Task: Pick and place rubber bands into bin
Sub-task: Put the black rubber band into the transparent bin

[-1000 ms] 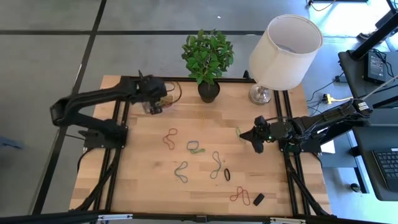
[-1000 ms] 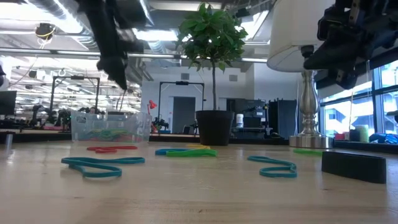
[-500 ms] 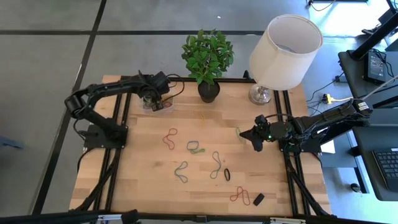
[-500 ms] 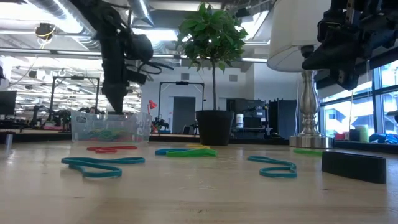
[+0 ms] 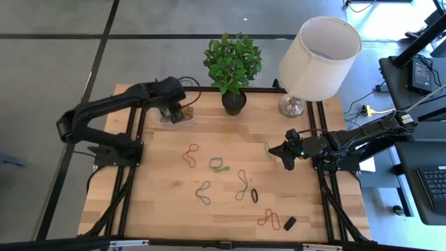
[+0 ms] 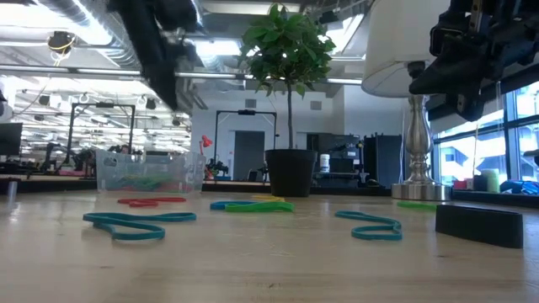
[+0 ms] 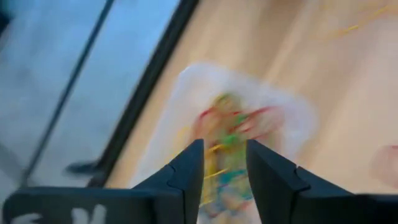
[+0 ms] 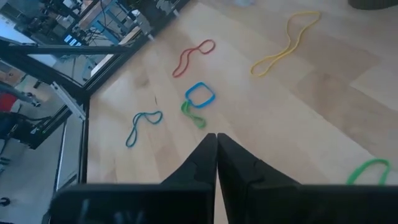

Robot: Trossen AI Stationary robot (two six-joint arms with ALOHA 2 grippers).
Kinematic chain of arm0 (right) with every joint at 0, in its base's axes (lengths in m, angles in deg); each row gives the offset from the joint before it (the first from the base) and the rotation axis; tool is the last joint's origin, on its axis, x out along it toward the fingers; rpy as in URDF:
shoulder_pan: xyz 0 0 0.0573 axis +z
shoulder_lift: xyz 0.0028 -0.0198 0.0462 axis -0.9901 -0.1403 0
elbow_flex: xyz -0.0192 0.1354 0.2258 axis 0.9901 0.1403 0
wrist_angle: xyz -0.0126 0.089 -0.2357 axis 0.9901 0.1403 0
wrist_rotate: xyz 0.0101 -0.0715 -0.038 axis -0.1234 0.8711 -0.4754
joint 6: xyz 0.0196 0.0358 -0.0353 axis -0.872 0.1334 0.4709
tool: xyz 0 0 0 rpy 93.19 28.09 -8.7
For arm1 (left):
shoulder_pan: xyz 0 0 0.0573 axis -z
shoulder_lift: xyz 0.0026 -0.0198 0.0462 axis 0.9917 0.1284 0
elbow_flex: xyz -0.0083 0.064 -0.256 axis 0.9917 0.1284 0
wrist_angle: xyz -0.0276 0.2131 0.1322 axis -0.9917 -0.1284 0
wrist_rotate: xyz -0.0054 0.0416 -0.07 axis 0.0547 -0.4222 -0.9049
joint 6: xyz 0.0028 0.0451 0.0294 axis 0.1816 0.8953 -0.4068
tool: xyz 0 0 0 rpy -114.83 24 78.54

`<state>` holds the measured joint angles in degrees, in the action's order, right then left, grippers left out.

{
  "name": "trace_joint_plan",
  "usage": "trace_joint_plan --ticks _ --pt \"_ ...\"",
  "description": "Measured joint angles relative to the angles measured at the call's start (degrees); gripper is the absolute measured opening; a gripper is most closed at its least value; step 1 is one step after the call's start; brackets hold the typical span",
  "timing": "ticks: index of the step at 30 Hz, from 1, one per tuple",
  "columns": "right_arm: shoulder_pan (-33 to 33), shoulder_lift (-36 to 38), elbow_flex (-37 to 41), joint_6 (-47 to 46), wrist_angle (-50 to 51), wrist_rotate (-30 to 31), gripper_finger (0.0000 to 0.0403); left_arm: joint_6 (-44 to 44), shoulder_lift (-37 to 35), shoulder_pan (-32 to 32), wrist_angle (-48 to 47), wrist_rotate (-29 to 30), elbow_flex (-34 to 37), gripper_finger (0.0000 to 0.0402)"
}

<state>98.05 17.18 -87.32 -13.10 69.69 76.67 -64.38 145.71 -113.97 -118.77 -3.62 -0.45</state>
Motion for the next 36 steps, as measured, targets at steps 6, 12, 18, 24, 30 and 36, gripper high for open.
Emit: trace_joint_plan --ticks 6,12,18,24,30,36 --pt "0.0 0.0 0.0 2.9 0.0 -0.1 0.0016 -2.7 -5.7 12.0 0.4 -8.2 -0.3 0.0062" --pt "0.0 0.0 0.0 4.4 2.7 -0.2 0.0016 -13.3 -5.7 29.5 3.2 -4.2 -0.3 0.0005" --pt "0.0 0.0 0.0 8.9 5.0 -0.2 0.0016 -22.5 -2.5 41.3 4.8 1.3 -0.3 0.0001" --pt "0.5 0.0 0.0 8.9 1.5 -0.8 0.0005 -22.7 2.2 49.1 7.5 6.2 -0.3 0.0001" --pt "4.4 -3.6 -4.0 8.7 -0.8 0.4 0.0003 -20.0 3.2 51.7 9.9 8.9 0.8 0.0001" --pt "8.0 -15.4 -16.7 6.1 8.3 4.5 0.0002 -16.9 -3.5 50.6 22.6 7.6 13.1 0.0001"
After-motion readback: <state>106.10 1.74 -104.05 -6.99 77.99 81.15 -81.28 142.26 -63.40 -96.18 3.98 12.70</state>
